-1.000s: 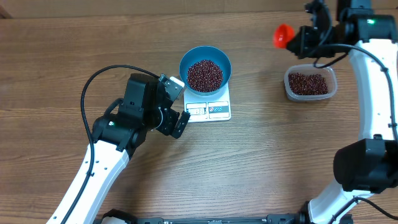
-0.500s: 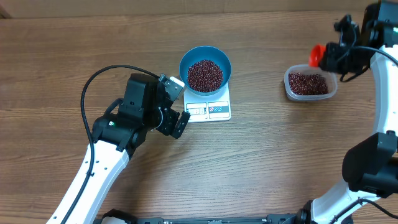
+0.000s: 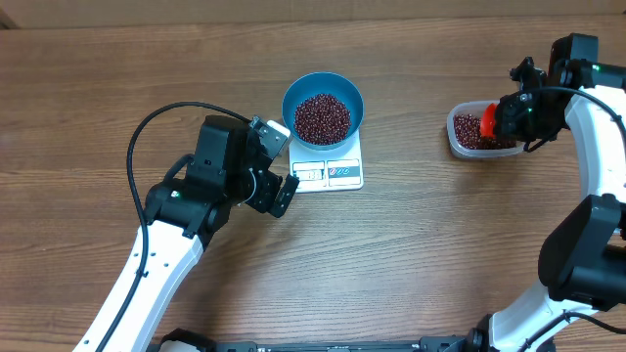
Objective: Scoop item into bowl and weigh 150g on scale
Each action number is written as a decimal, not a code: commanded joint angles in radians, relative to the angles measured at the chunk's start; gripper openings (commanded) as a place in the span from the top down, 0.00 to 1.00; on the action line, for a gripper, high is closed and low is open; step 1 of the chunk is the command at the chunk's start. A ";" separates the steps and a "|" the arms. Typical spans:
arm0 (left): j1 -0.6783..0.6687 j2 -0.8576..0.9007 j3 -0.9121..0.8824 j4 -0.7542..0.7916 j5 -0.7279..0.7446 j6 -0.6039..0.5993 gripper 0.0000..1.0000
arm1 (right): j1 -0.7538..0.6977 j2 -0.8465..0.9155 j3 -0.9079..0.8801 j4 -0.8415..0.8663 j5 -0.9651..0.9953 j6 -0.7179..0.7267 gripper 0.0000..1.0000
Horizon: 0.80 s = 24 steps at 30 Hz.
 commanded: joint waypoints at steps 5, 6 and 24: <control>0.004 -0.008 -0.003 0.001 0.011 0.019 0.00 | 0.002 -0.024 -0.043 0.068 0.029 -0.010 0.96; 0.004 -0.008 -0.003 0.001 0.011 0.019 0.00 | 0.002 -0.024 -0.050 0.072 0.028 -0.010 0.96; 0.004 -0.008 -0.003 0.001 0.011 0.019 0.01 | 0.003 -0.024 -0.184 0.175 -0.168 -0.010 0.96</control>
